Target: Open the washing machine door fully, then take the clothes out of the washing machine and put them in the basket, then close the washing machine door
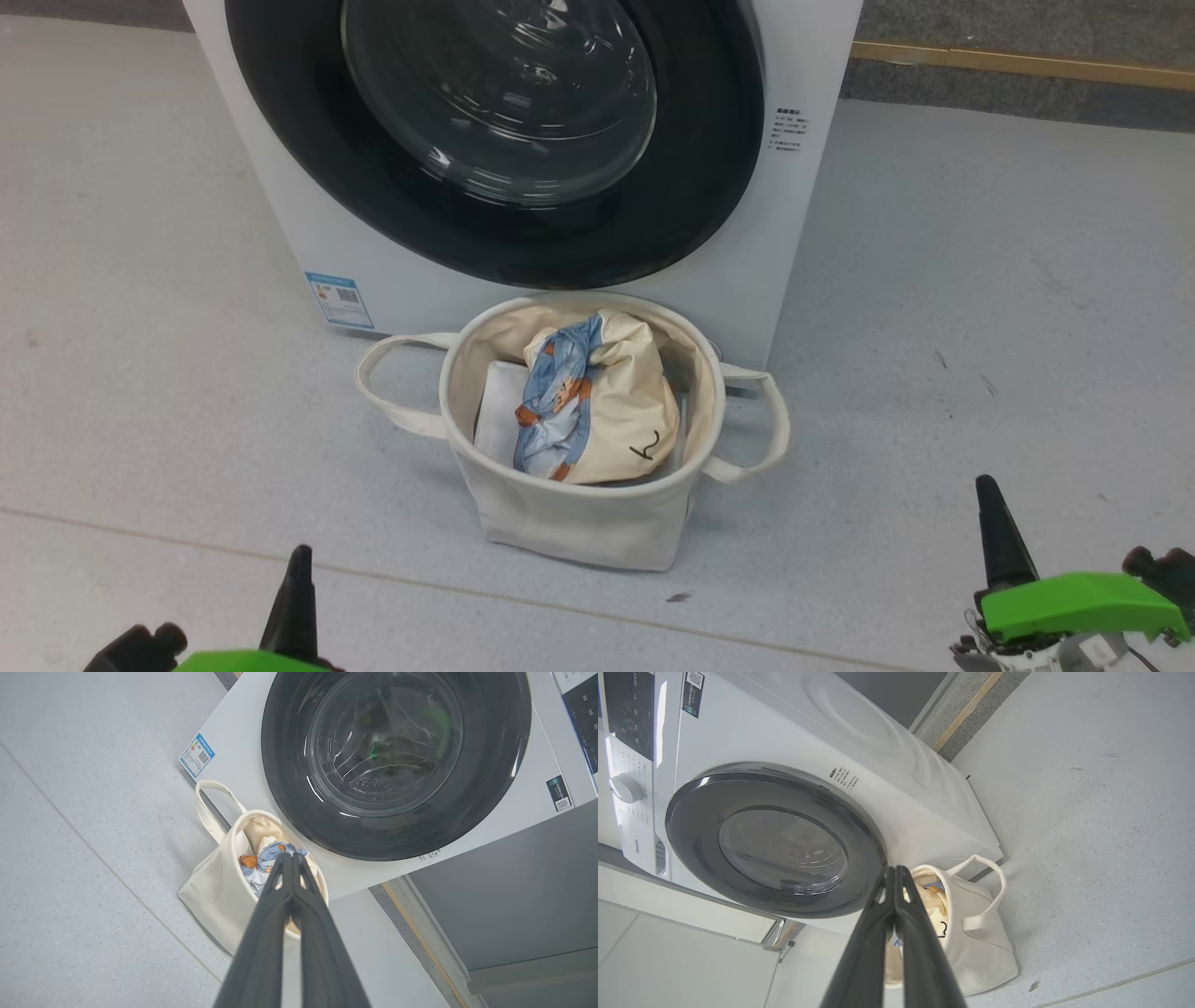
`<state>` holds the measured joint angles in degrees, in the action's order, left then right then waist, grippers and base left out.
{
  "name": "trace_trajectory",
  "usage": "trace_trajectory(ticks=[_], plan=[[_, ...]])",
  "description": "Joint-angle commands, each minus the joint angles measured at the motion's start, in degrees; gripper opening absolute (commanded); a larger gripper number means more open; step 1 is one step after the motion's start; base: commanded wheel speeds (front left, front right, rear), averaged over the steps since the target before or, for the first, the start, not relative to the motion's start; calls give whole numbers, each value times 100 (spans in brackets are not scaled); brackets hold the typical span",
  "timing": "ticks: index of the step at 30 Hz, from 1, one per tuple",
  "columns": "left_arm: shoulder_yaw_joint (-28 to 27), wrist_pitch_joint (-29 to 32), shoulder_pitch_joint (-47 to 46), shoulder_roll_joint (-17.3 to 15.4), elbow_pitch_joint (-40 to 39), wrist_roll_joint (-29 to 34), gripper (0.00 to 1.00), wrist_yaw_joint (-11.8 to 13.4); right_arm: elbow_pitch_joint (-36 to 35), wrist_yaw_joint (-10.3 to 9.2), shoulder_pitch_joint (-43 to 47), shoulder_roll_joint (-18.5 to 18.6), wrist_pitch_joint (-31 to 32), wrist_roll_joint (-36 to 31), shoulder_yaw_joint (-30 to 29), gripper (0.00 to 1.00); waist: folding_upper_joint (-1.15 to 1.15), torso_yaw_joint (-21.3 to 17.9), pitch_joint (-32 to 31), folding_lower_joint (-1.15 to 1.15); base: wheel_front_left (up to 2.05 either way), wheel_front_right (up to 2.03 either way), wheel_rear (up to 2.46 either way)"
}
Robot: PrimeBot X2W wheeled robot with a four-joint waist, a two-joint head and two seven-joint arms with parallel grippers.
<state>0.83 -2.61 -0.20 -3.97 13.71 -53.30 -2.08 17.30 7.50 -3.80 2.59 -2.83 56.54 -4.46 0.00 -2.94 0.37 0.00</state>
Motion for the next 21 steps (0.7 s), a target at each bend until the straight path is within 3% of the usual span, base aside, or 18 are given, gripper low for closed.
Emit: trace_trajectory(ticks=[1, 21], plan=[[-174, 45, -266, -16, -143, -176, 0, -47, -232, -1, -235, 32, 43, 169, 41, 0, 0, 8, 0, 0, 0, 0, 0], [-389, 375, -393, 32, -75, -1588, 0, -235, -268, -1, -236, 31, 381, 1461, -53, 0, 0, 117, -7, 0, 0, 0, 0]])
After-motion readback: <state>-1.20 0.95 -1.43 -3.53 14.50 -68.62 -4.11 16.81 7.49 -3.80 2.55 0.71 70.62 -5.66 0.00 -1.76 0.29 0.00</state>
